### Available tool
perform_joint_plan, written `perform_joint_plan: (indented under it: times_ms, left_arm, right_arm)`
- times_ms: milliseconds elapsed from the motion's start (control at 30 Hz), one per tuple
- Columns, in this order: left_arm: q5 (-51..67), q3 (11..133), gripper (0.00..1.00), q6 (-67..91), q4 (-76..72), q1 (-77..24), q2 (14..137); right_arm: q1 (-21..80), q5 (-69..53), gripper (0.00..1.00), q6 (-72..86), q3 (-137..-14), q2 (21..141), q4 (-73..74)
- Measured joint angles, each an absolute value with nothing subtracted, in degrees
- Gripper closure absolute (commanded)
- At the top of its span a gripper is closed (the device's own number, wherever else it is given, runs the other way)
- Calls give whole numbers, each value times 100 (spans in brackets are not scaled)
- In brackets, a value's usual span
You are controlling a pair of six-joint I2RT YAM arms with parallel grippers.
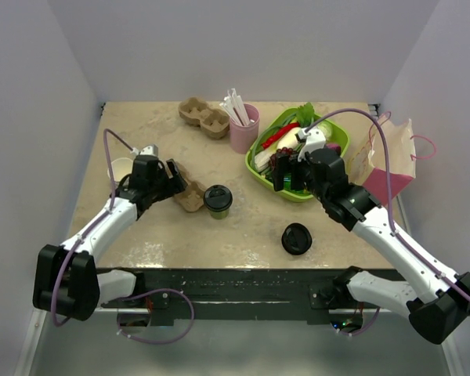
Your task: Pack the takeout coffee
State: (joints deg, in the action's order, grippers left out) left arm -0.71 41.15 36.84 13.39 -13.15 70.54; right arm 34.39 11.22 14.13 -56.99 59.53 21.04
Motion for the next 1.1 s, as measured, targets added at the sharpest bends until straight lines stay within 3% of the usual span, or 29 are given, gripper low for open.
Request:
perform_joint_plan:
  times_ms: [33, 133, 367, 600, 767, 933, 1100]
  left_arm:
    - [-73, 4167, 6, 3682, 1422, -1315, 6984]
    - [-1, 4357, 0, 3651, 1555, -1315, 6788]
    - [517, 4665, 0, 3610, 1535, -1321, 6436]
    - [683, 4683, 0, 3568, 1562, -1321, 6331]
    - [681, 4683, 0, 3568, 1625, -1321, 6335]
    - [672, 4746, 0, 3564, 1658, -1321, 6434]
    - [611, 4748, 0, 3531, 1704, -1321, 6449]
  right_arm:
    - [3439, 1142, 2, 1435, -5699, 5953, 2169]
    - [3439, 1304, 2, 1549, -5699, 5953, 2401]
    - [3293, 2626, 2, 1898, -6598, 6283, 3500]
    - [1865, 4388, 2, 2150, -8440, 7295, 4274]
    - [1144, 4858, 3, 2143, -8600, 7653, 4648]
    - [851, 4932, 27, 2126, -8545, 8031, 4958]
    - [797, 4700, 66, 2139, -8224, 8062, 4998]
